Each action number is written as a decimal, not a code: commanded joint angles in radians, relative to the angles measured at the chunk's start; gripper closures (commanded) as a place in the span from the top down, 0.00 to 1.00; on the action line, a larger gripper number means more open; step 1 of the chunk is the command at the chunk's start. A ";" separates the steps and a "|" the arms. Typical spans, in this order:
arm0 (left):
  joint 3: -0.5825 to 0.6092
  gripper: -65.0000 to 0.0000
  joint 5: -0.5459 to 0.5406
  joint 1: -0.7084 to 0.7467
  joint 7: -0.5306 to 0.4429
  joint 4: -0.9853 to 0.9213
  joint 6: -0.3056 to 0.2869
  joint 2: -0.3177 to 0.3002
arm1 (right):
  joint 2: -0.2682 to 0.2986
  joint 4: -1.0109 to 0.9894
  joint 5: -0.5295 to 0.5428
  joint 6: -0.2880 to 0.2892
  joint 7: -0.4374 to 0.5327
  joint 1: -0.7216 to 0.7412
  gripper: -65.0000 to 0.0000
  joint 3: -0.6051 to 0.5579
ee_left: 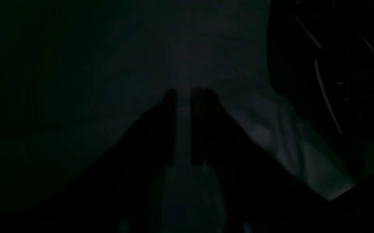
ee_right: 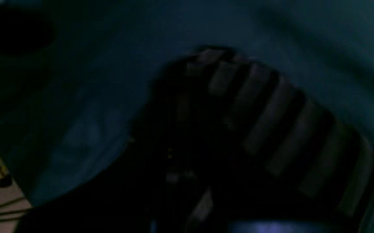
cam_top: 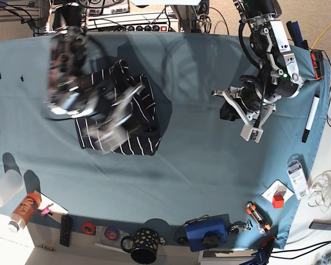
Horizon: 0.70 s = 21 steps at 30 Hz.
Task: Layout the t-shirt on the table in an organized manner, then fold the t-shirt properly
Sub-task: 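Press and straighten the folded stack with the right gripper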
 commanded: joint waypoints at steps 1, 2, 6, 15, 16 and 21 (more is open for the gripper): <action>0.002 0.11 -0.023 -0.014 -0.019 0.018 -0.004 0.000 | 0.003 0.017 0.053 0.011 -0.021 0.010 0.00 0.030; 0.002 0.11 -0.027 -0.014 -0.019 0.018 -0.004 0.000 | 0.004 0.017 0.087 0.017 -0.063 0.002 0.00 0.060; 0.002 0.11 -0.034 -0.014 -0.039 0.018 -0.004 0.000 | 0.017 0.017 0.174 0.058 -0.155 -0.070 0.00 0.134; 0.002 0.11 -0.034 -0.014 -0.044 0.018 -0.004 0.001 | 0.052 -0.030 0.237 0.101 -0.162 -0.173 0.00 0.097; 0.002 0.11 -0.034 -0.014 -0.044 0.018 -0.004 0.001 | 0.053 -0.049 0.237 0.101 -0.152 -0.171 0.00 0.074; 0.002 0.11 -0.034 -0.013 -0.044 0.018 -0.004 0.001 | 0.053 -0.146 0.221 0.100 -0.098 -0.161 0.00 -0.062</action>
